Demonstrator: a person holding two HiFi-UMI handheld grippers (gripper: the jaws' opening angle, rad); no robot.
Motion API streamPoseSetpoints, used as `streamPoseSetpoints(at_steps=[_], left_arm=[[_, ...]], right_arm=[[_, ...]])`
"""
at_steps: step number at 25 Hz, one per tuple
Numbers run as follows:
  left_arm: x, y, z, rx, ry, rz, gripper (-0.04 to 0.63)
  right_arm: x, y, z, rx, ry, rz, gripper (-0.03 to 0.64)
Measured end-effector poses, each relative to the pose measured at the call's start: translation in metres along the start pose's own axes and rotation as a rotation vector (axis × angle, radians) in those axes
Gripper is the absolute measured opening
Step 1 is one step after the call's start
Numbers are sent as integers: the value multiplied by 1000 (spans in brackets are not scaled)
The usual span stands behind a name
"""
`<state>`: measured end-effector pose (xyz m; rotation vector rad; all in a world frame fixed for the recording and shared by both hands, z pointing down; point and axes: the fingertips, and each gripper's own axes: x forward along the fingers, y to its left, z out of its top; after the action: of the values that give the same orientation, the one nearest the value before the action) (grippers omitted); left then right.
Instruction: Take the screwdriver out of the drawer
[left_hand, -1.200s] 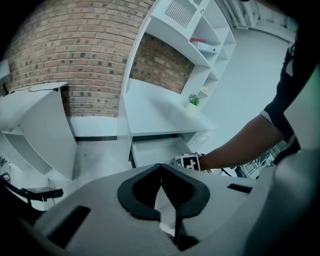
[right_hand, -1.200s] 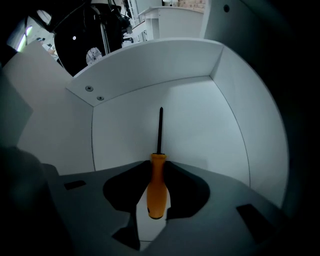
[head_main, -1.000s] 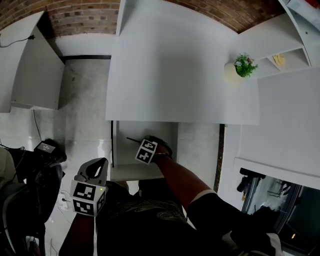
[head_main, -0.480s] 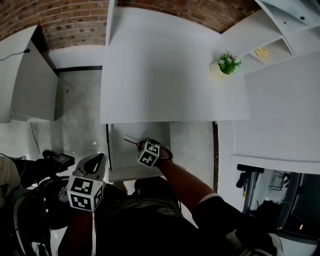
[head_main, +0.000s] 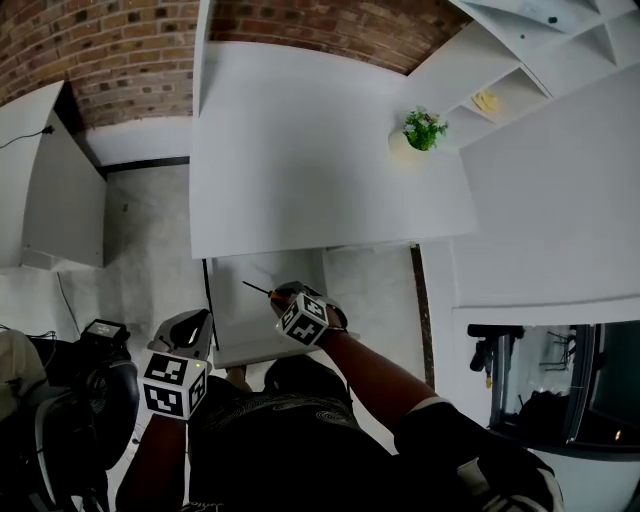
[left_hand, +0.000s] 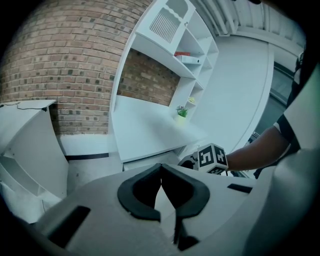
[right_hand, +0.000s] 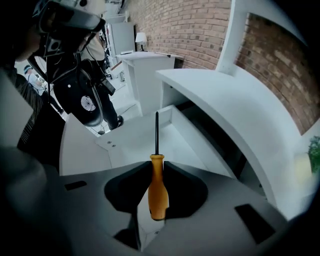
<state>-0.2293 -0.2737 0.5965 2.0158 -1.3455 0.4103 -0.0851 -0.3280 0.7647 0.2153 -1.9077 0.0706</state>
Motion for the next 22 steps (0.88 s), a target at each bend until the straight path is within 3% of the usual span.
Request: streamPoseSetpoints(at_steps=[14, 22], left_arm=[[-20, -20, 32, 44, -76, -27, 18], [-31, -36, 44, 88, -100, -61, 18]], right_arm=[[-100, 5, 55, 127, -255, -78, 80], [-165, 8, 92, 308, -474, -83, 80]])
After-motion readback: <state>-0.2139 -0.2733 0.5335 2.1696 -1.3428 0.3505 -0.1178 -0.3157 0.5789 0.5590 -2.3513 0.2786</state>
